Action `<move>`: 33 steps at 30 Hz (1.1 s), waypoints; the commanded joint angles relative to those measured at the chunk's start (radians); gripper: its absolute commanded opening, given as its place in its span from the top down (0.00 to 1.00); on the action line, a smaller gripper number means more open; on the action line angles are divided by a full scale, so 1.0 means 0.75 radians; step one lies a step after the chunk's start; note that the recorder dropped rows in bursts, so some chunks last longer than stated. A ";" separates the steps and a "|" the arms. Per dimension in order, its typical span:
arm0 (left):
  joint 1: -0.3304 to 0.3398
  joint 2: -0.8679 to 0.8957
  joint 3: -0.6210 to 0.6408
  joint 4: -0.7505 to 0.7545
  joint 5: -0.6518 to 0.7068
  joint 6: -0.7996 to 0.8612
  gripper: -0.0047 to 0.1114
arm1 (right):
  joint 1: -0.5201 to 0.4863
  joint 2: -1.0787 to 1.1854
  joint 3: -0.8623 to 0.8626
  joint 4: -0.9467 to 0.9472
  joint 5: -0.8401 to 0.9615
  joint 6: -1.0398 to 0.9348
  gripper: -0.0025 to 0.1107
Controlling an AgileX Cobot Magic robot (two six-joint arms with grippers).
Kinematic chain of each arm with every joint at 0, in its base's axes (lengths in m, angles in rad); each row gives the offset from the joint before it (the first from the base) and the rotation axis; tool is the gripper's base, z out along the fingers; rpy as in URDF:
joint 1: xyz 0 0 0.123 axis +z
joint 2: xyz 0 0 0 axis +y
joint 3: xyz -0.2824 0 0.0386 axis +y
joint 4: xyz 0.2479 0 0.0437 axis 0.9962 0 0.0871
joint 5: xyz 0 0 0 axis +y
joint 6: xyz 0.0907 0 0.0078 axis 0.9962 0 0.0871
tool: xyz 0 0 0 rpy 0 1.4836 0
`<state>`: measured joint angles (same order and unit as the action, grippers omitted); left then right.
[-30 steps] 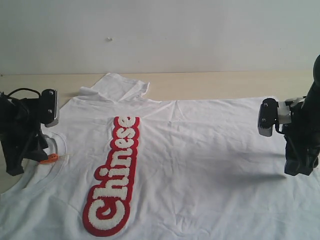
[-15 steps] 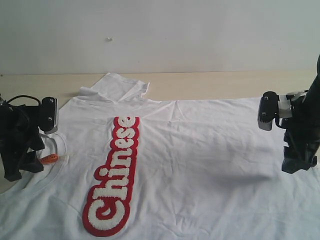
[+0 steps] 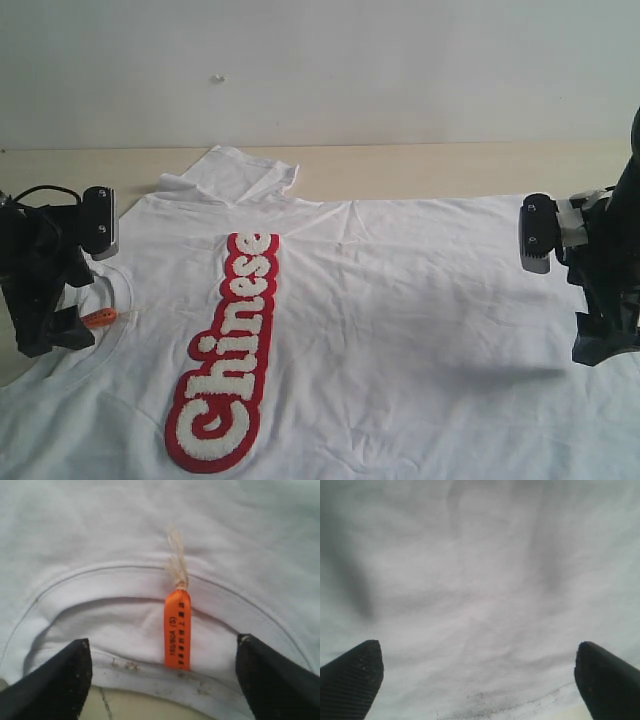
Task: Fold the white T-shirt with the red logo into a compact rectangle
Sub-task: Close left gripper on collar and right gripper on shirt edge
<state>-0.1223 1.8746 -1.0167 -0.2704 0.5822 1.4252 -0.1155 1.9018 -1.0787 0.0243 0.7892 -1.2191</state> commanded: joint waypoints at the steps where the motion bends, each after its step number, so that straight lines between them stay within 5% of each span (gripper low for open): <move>1: -0.008 -0.018 0.005 -0.040 0.010 0.059 0.31 | -0.001 -0.001 -0.003 -0.012 0.004 -0.012 0.09; 25: -0.026 0.147 -0.059 -0.037 0.044 0.112 0.32 | -0.004 0.172 -0.006 -0.070 -0.081 -0.007 0.10; 29: -0.026 0.169 -0.062 -0.037 0.062 0.119 0.48 | -0.004 0.205 -0.008 -0.067 -0.078 0.003 0.10; 33: -0.026 0.169 -0.062 -0.037 0.069 0.122 0.84 | -0.004 0.214 -0.008 -0.067 -0.080 0.017 0.23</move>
<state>-0.1367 1.9715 -1.0679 -0.3039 0.6907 1.5105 -0.1155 2.0039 -1.1001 -0.0204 0.7986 -1.2147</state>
